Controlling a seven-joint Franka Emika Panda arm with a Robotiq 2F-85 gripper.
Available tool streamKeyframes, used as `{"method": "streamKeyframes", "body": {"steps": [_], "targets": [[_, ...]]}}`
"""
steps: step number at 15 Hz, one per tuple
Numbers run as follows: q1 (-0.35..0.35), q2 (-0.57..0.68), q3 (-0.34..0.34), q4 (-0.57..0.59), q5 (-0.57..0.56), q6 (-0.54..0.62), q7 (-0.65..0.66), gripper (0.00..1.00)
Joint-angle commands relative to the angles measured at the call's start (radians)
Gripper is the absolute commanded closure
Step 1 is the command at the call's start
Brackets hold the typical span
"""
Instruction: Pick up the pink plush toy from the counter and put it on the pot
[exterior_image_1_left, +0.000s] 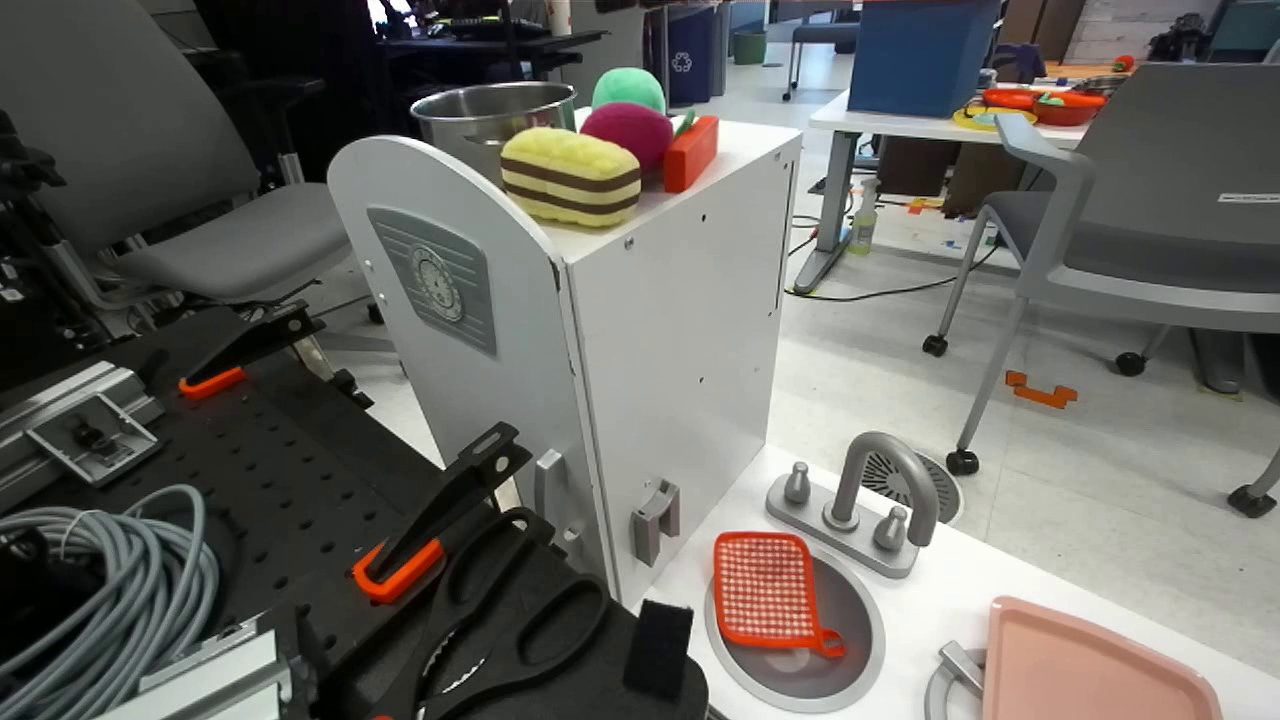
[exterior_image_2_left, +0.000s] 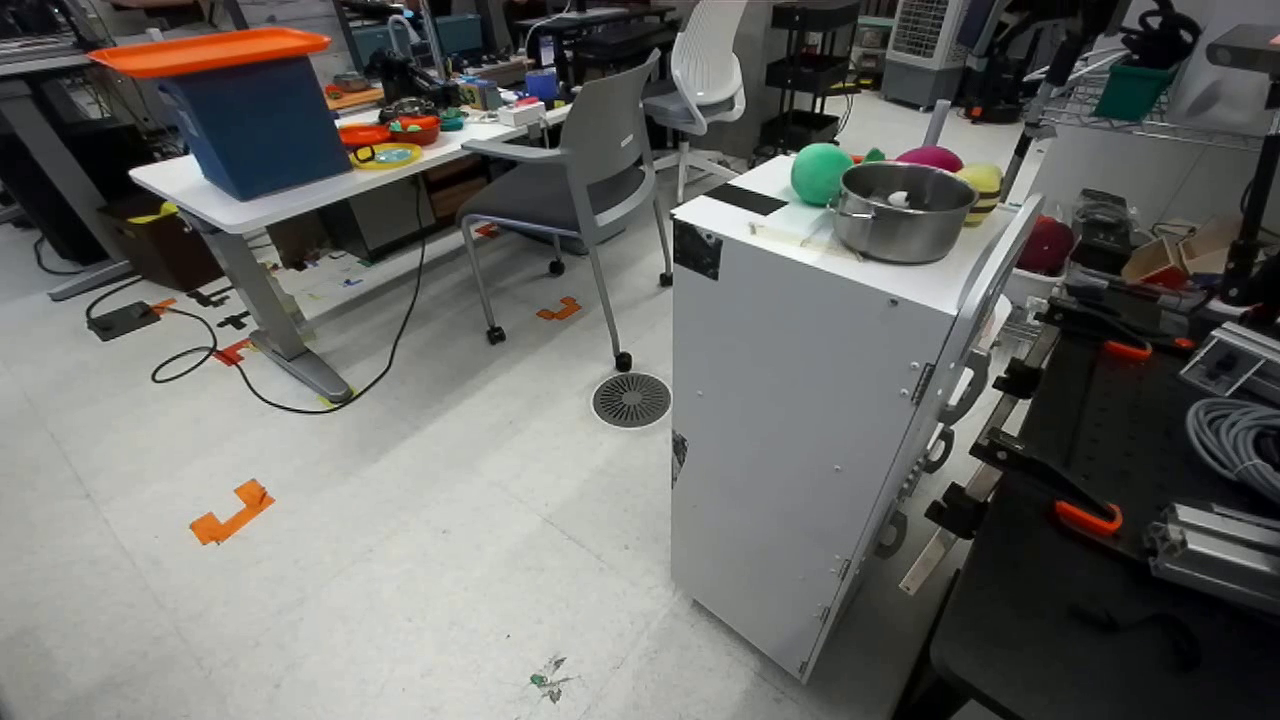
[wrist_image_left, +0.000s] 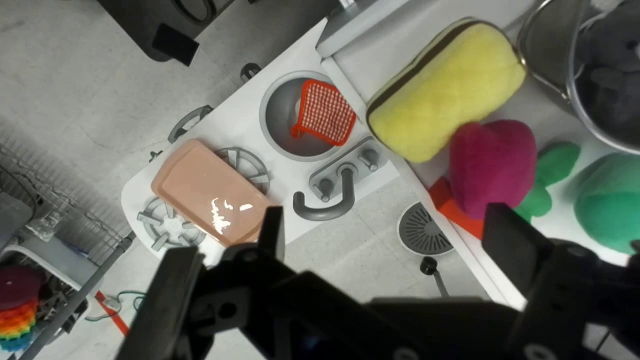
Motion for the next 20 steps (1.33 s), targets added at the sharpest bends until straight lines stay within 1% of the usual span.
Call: {"method": "streamKeyframes", "body": {"steps": [1, 3, 4, 5, 8, 10, 13, 15, 16, 17, 20], "targets": [[0.024, -0.066, -0.007, -0.059, 0.077, -0.016, -0.071, 0.00], [0.019, -0.086, -0.002, -0.084, 0.046, 0.014, -0.033, 0.00], [0.005, -0.094, 0.006, -0.105, -0.019, 0.063, 0.049, 0.00], [0.000, -0.101, 0.008, -0.111, -0.031, 0.065, 0.072, 0.00], [-0.031, -0.111, 0.025, -0.135, -0.150, 0.121, 0.258, 0.00], [-0.045, -0.109, 0.034, -0.142, -0.219, 0.129, 0.359, 0.00], [-0.055, -0.098, 0.041, -0.139, -0.299, 0.111, 0.485, 0.00], [-0.049, -0.088, 0.038, -0.130, -0.306, 0.085, 0.540, 0.00], [-0.040, -0.083, 0.034, -0.127, -0.280, 0.069, 0.537, 0.00], [-0.031, -0.080, 0.029, -0.125, -0.250, 0.053, 0.520, 0.00], [-0.001, -0.075, 0.009, -0.114, -0.087, -0.007, 0.391, 0.00]]}}
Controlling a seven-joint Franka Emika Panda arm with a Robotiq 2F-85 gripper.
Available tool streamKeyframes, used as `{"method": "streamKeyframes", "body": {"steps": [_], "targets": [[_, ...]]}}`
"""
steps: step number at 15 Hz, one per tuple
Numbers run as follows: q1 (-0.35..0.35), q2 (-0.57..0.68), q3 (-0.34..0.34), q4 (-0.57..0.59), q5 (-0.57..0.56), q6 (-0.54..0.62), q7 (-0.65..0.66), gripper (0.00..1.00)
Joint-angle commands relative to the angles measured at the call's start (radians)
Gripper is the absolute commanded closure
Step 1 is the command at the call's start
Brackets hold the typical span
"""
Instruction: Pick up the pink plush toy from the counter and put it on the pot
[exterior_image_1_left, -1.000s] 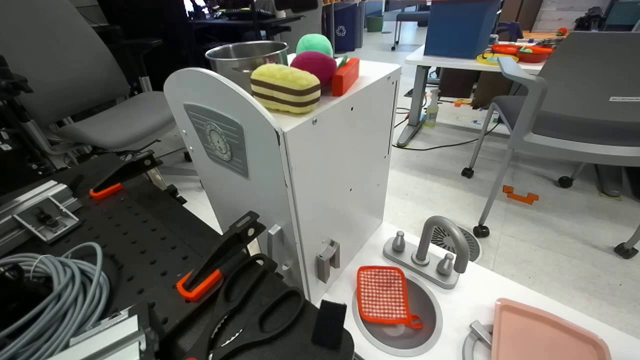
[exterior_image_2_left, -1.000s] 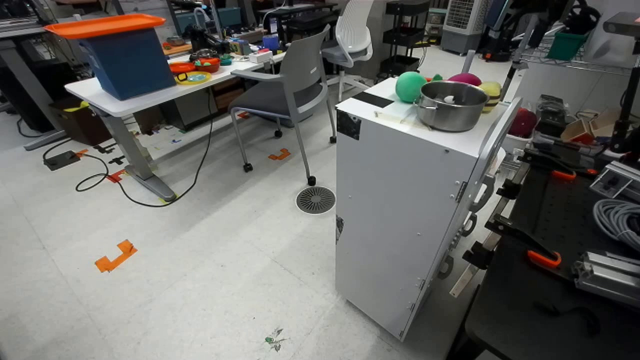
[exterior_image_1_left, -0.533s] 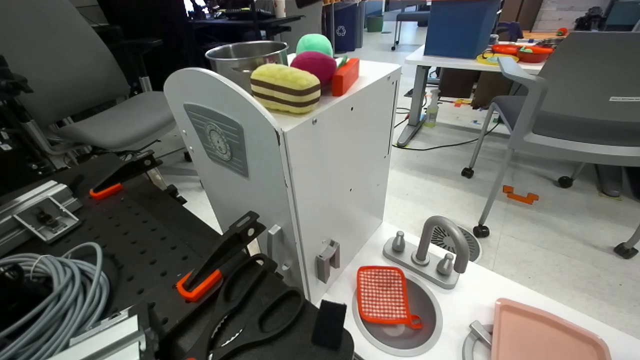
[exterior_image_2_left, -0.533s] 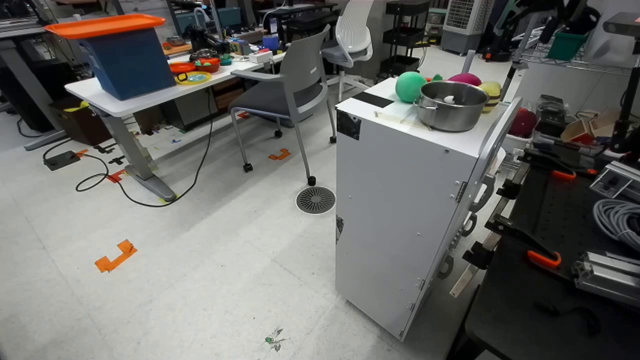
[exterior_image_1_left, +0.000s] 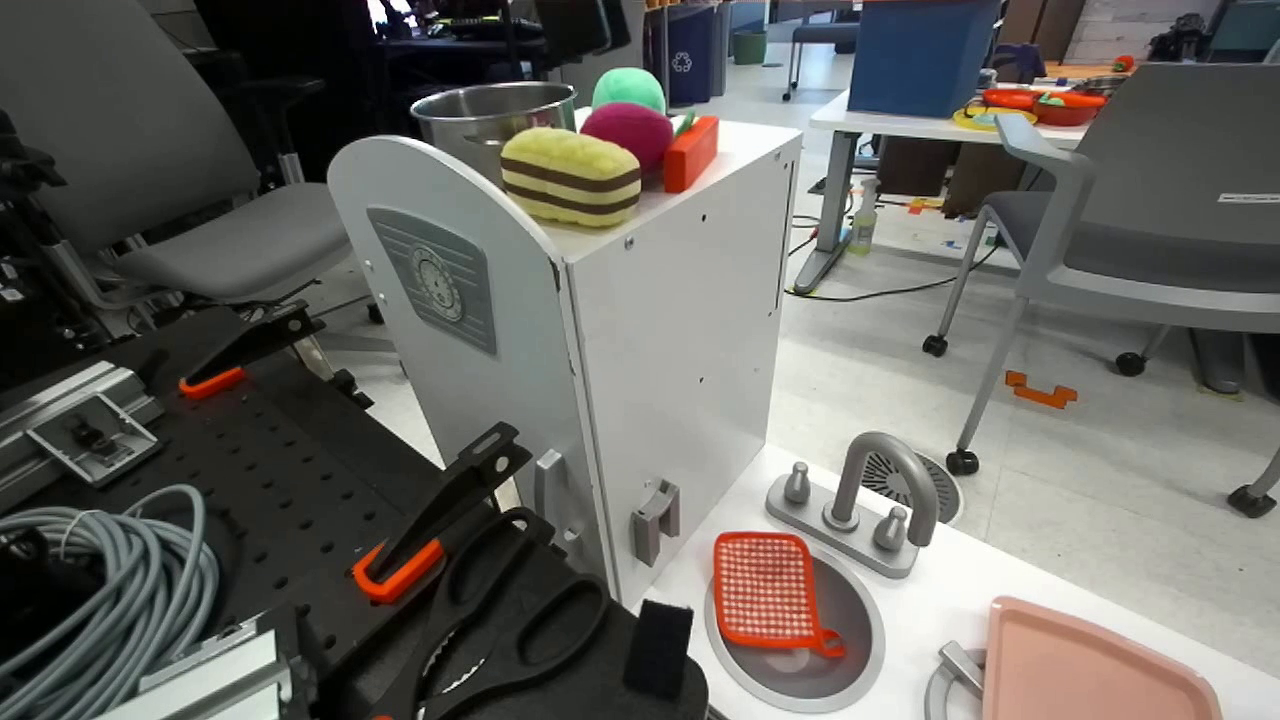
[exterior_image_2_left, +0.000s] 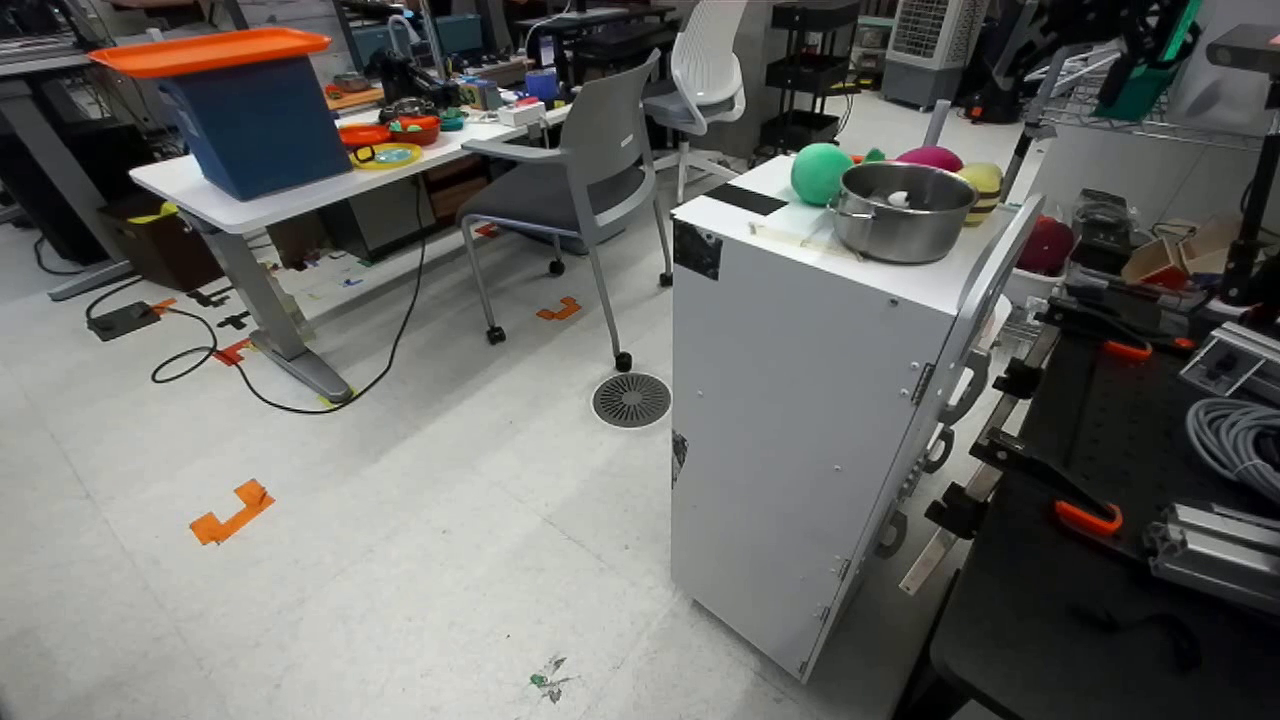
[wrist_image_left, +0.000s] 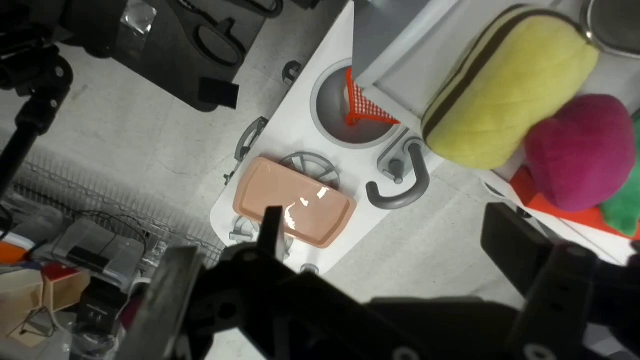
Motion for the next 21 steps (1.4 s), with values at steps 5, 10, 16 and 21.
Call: {"method": "streamKeyframes", "body": {"steps": [5, 10, 16, 21], "targets": [[0.052, 0.018, -0.046, 0.086, 0.437, -0.250, -0.374, 0.00], [0.033, 0.049, -0.056, 0.143, 0.439, -0.288, -0.395, 0.00], [0.035, 0.106, -0.054, 0.191, 0.372, -0.203, -0.309, 0.00], [0.049, 0.174, -0.058, 0.247, 0.351, -0.178, -0.250, 0.00]]}}
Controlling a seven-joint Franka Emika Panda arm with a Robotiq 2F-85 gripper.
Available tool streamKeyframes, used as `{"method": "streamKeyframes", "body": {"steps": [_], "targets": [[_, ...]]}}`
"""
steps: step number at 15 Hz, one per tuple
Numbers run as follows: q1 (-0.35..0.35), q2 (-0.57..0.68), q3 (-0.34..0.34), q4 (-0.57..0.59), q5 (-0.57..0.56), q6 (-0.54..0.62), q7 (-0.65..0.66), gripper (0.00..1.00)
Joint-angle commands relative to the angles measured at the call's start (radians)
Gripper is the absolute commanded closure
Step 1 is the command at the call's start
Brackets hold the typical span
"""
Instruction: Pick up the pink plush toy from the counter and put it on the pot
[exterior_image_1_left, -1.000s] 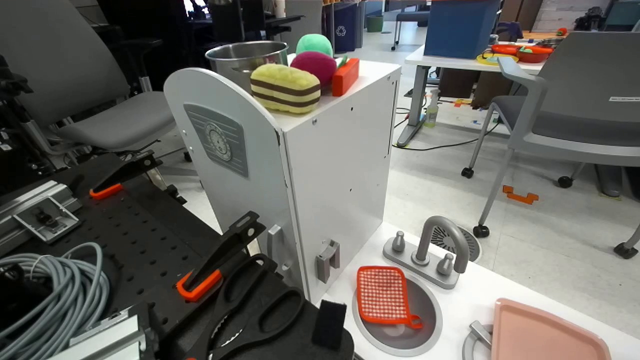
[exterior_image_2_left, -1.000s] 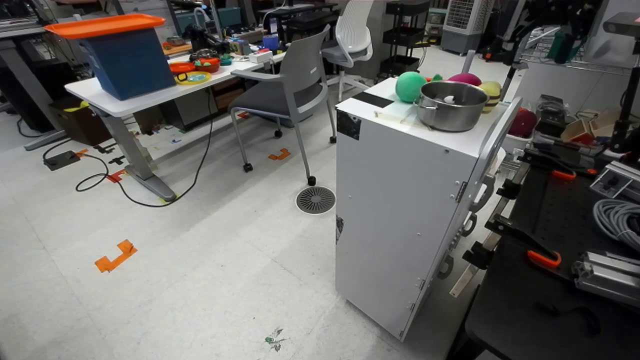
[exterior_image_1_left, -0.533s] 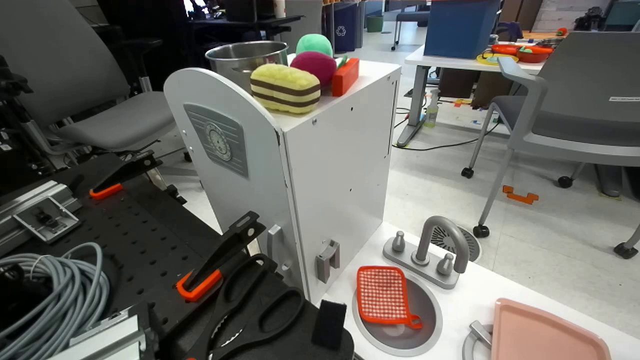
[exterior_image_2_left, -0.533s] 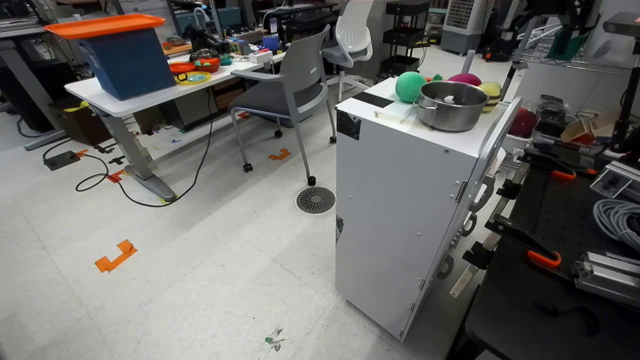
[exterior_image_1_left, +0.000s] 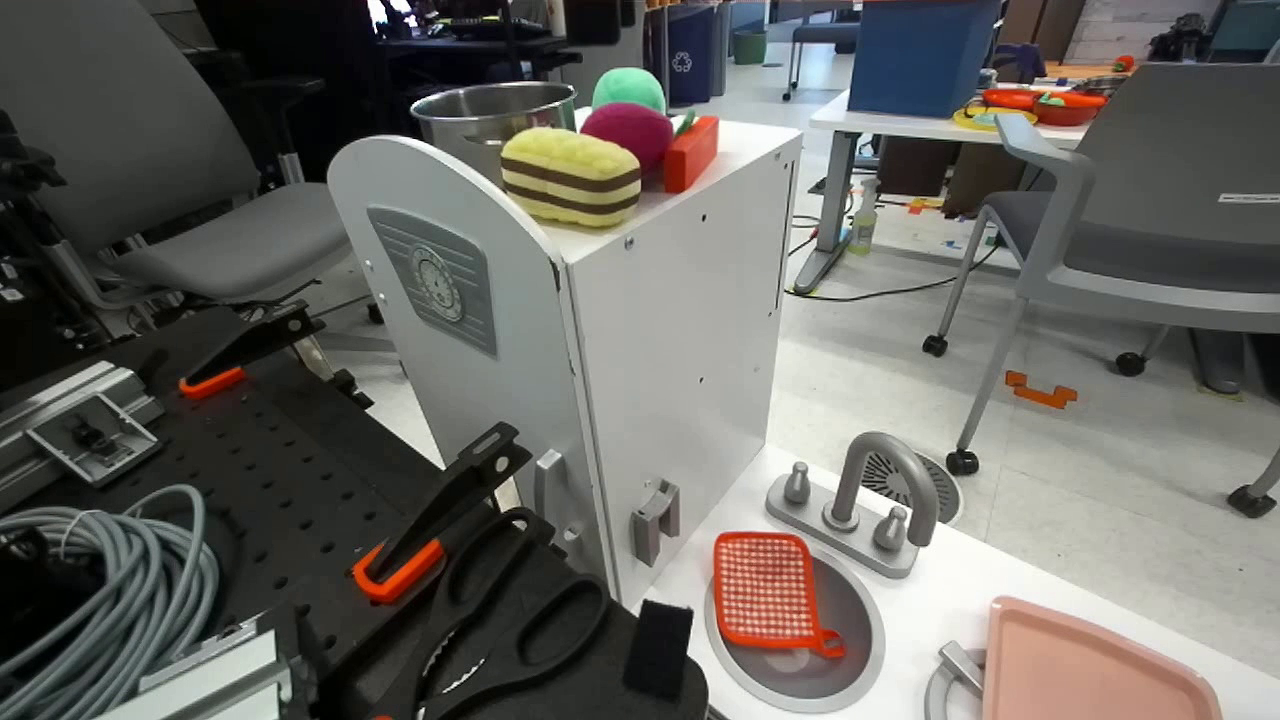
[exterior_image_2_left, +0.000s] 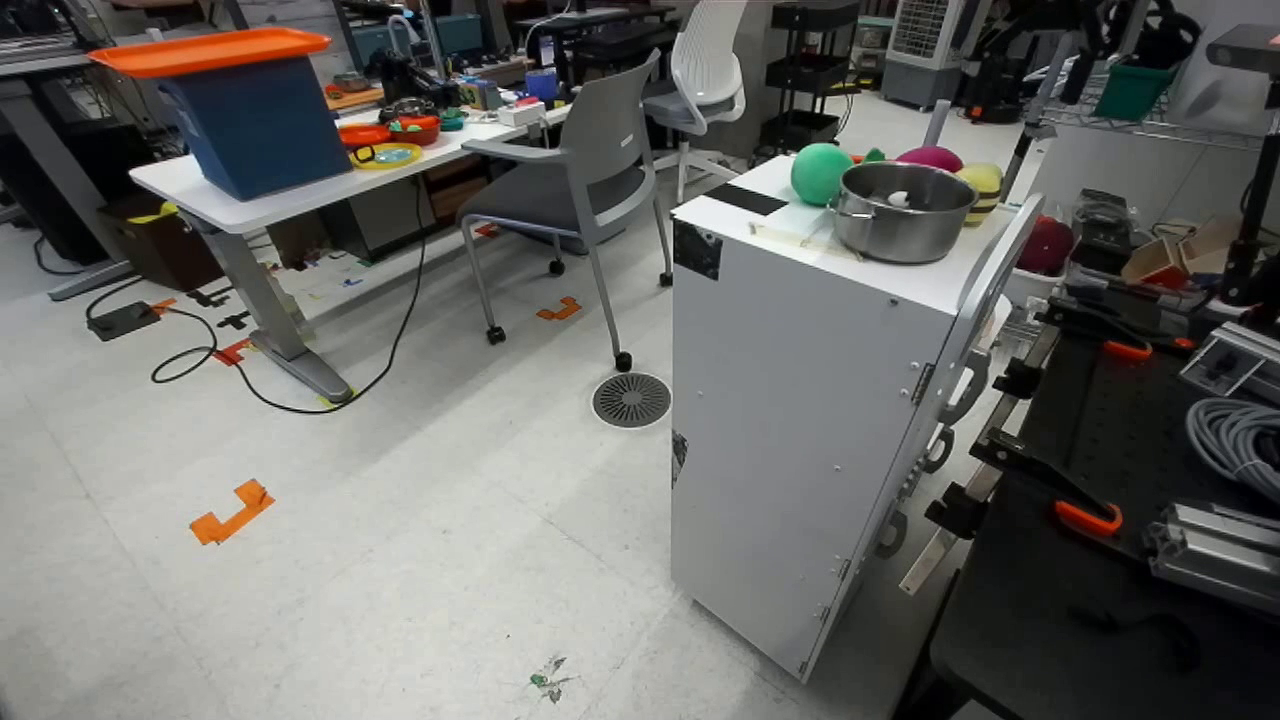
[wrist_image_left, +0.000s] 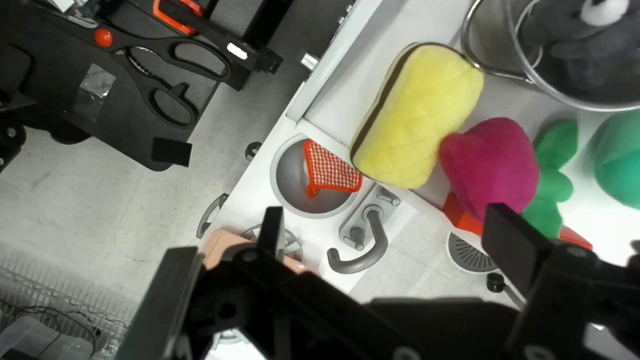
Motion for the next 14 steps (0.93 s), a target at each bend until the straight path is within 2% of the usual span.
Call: {"method": "streamKeyframes", "body": {"steps": [1, 9, 14], "targets": [[0.015, 0.059, -0.005, 0.057, -0.017, -0.002, 0.044, 0.00], [0.038, 0.109, -0.011, 0.102, -0.031, 0.046, 0.068, 0.00], [0.057, 0.135, -0.007, 0.124, -0.039, 0.094, 0.039, 0.00]]}}
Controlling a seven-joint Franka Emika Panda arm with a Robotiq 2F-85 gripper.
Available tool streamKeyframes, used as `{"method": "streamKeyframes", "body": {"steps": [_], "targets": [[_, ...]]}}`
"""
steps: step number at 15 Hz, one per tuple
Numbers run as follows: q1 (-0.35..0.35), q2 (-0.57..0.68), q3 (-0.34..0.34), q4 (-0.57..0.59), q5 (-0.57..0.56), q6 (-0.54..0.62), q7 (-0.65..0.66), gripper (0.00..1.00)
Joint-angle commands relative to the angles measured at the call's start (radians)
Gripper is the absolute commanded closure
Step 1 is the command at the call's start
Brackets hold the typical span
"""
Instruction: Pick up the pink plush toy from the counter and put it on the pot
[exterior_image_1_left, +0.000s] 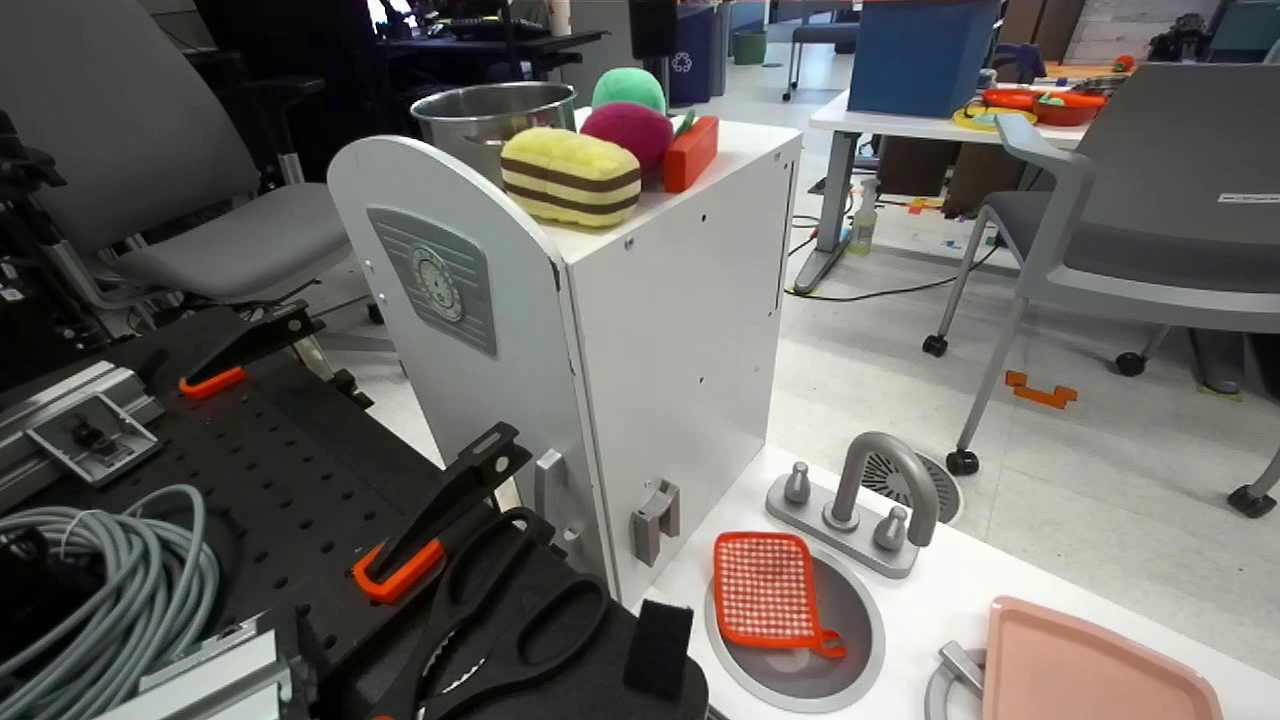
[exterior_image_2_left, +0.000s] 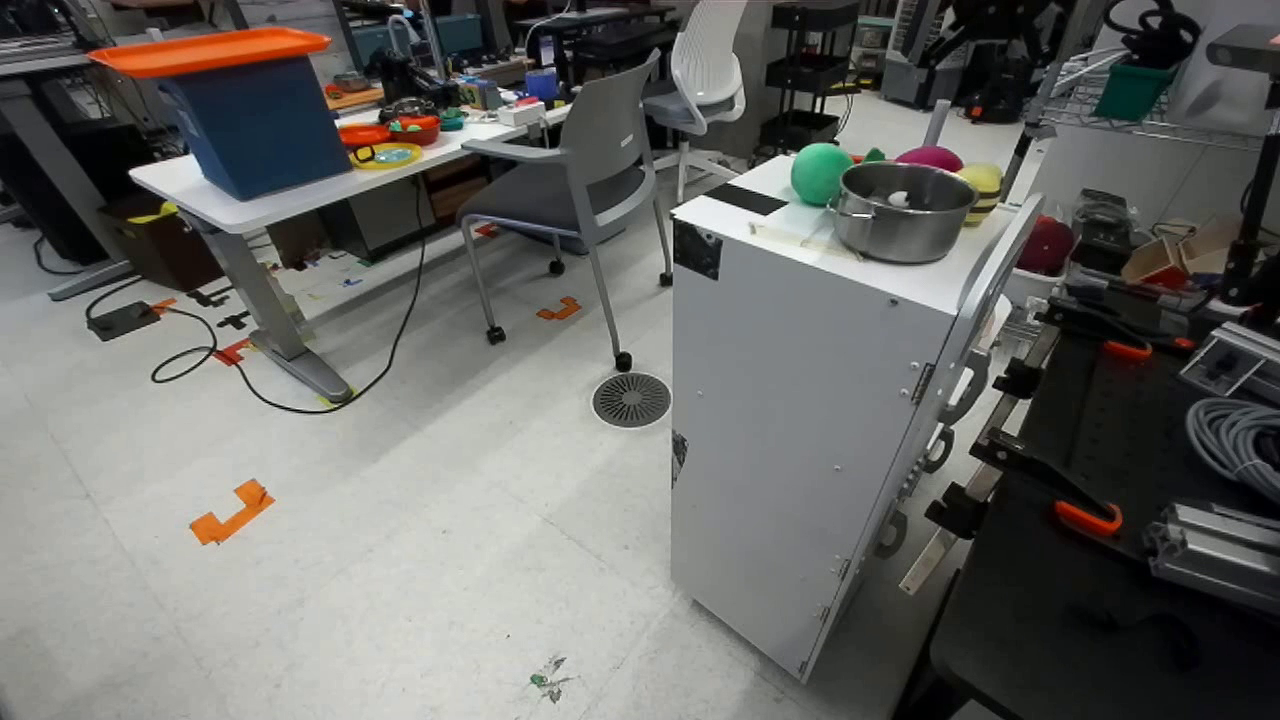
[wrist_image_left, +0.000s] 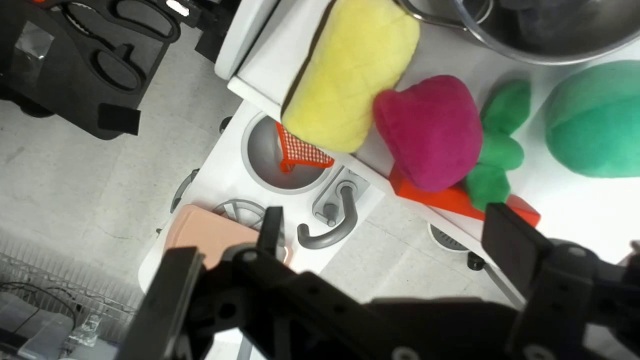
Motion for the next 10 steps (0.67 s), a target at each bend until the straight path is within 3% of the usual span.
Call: {"method": "streamKeyframes", "body": {"steps": [1, 10], "targets": [[0.020, 0.037, -0.004, 0.036, 0.006, 0.035, -0.028, 0.00], [0.041, 0.123, -0.008, 0.078, 0.030, 0.036, -0.071, 0.00]]}}
